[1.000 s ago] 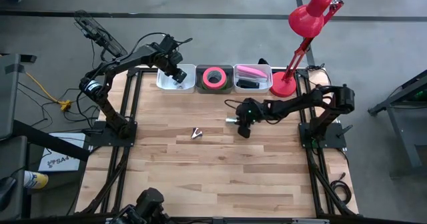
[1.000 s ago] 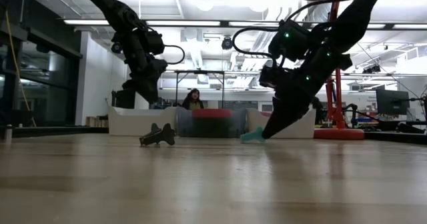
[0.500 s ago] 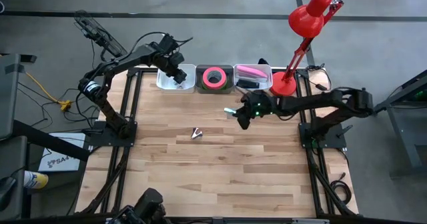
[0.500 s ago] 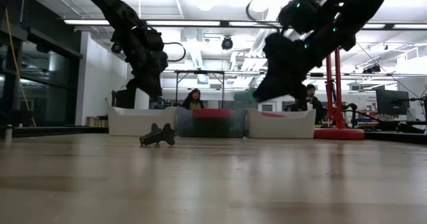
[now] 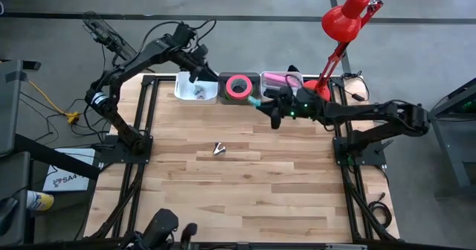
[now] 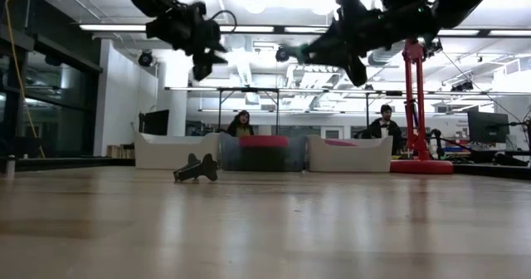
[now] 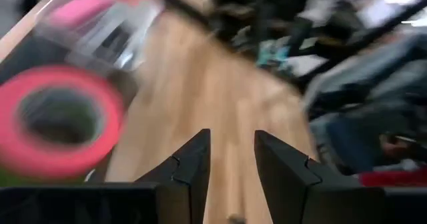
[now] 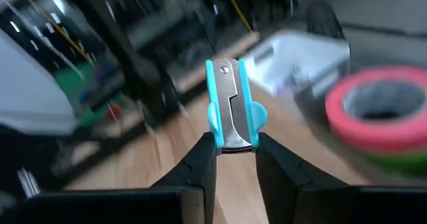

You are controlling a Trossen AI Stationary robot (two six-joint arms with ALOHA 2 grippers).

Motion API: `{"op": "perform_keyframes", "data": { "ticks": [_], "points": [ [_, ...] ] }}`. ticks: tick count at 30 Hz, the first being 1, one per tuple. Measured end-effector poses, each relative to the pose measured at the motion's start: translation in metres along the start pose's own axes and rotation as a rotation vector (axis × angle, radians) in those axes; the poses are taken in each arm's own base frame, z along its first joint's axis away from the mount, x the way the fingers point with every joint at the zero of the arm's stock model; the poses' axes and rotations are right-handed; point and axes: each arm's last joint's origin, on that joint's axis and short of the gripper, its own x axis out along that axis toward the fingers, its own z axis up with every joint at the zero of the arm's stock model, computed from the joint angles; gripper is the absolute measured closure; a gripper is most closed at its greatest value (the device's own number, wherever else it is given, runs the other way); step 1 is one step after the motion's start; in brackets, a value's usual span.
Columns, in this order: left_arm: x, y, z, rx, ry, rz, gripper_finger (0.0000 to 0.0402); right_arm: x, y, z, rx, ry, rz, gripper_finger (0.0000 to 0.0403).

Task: Pick and place Stapler, Stapler remover, tape
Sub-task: Put the light blue staple remover into the white bin

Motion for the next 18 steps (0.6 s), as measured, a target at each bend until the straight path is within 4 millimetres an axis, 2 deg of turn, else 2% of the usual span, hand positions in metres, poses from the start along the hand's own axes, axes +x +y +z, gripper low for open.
{"op": "perform_keyframes", "data": {
  "ticks": [3,8,14,18],
  "points": [
    [0.007,-0.006,0.007,0.05,-0.036,-0.084,0.0286,-0.001,-0.001,0.009,0.011,-0.075,0.019,0.033],
    [0.028,-0.021,0.018,0.142,-0.052,-0.072,0.0286,-0.003,-0.002,0.022,-0.001,-0.188,0.049,0.033],
    [0.06,-0.048,0.031,0.325,-0.107,-0.029,0.0286,-0.004,-0.006,0.025,-0.007,-0.195,0.072,0.033],
    [0.072,-0.061,0.037,0.335,-0.151,0.001,0.0286,-0.004,-0.005,0.025,-0.01,-0.187,0.087,0.033]
  ]
}}
